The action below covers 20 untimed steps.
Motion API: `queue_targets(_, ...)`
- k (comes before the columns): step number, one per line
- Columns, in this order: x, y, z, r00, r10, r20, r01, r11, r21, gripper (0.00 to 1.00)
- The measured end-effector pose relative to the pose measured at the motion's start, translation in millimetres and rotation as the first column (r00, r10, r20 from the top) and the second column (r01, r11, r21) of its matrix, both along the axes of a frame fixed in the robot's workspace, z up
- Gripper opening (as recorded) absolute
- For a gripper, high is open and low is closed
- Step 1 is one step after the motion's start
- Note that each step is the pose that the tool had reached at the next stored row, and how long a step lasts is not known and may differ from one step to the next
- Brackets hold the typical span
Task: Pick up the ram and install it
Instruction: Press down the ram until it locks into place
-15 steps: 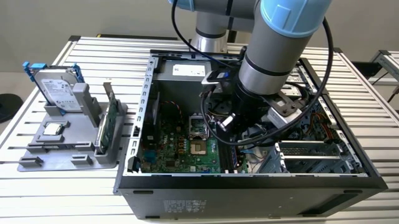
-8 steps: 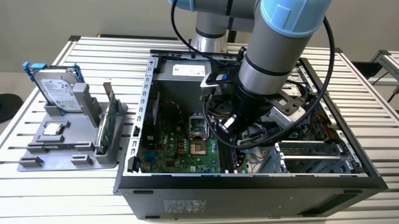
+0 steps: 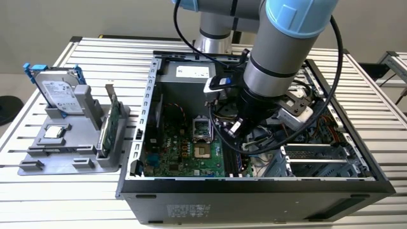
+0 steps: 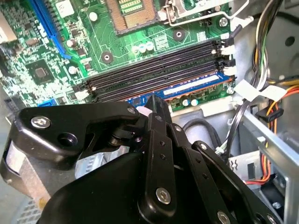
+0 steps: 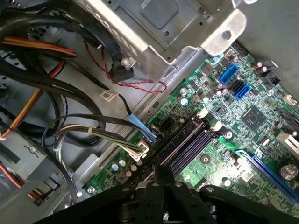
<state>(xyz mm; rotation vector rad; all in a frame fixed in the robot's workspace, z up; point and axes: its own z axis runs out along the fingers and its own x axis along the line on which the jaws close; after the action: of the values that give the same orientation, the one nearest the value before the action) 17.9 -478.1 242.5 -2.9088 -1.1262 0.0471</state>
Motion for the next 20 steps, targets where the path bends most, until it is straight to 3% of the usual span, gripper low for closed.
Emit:
queue_targets(9, 0.0, 0.0, 0.0, 0.9957, 0.093, -0.0004, -0.093, 0.9957, 0.0019, 0.00)
queue_targets(20, 0.0, 0.1, -0.1, 0.9828, 0.185, -0.0005, -0.185, 0.9828, 0.0056, 0.00)
